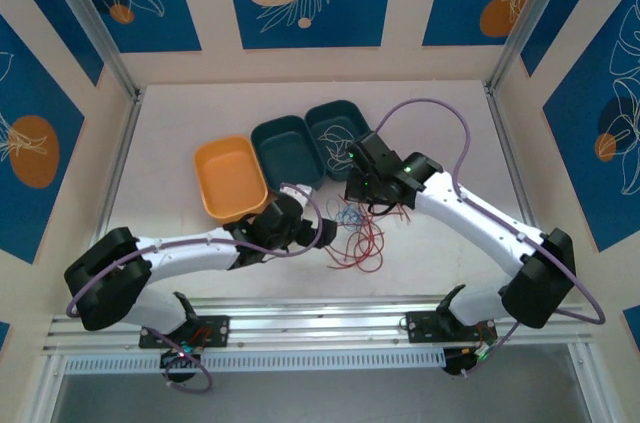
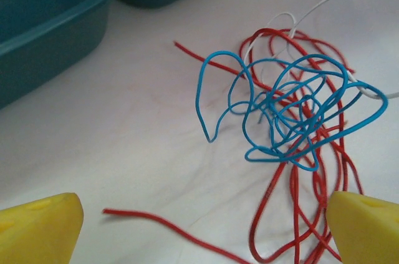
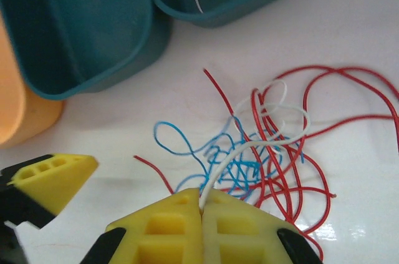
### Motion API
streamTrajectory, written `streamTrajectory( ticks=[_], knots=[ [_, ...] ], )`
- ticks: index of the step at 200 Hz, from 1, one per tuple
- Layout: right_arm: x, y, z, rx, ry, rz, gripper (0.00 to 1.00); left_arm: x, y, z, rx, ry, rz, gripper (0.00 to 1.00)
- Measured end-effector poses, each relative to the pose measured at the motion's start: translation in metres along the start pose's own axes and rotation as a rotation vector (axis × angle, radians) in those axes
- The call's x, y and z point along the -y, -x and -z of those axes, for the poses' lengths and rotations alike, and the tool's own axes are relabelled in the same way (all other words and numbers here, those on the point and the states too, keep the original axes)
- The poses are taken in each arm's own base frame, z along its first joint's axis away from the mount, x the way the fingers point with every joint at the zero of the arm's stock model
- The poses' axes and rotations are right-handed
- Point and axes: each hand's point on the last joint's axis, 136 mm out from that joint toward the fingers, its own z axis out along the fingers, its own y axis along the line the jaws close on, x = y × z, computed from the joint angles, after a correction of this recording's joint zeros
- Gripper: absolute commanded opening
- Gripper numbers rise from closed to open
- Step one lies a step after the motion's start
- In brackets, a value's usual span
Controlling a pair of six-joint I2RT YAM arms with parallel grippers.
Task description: Untangle the cables
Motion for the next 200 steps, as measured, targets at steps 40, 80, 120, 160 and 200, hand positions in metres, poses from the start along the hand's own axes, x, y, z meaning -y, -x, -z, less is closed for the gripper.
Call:
streamTrajectory(
  ticks=[40,80,120,160,200],
  knots=[
    [-0.018,0.016,0.034,0.106,0.068,0.077,0.0,0.021,0.021,0.002,0.081,-0.093,-0.047,0.79],
    [-0.023,0.02,0.041,0.131,0.078,0.118,0.0,0.028,0.028,-0.004,0.121,-0.122,-0.072,0.62],
    [-0.029,0.027,0.049,0.151,0.097,0.131,0.0,0.026,0.019,-0.016,0.101,-0.124,-0.075,0.62],
    [-0.031,0.035,0.057,0.183,0.1,0.146,0.0,0.023,0.013,-0.024,0.085,-0.116,-0.065,0.45],
    [-0.035,0.047,0.074,0.234,0.113,0.16,0.0,0.021,0.005,-0.034,0.06,-0.11,-0.063,0.3]
  ],
)
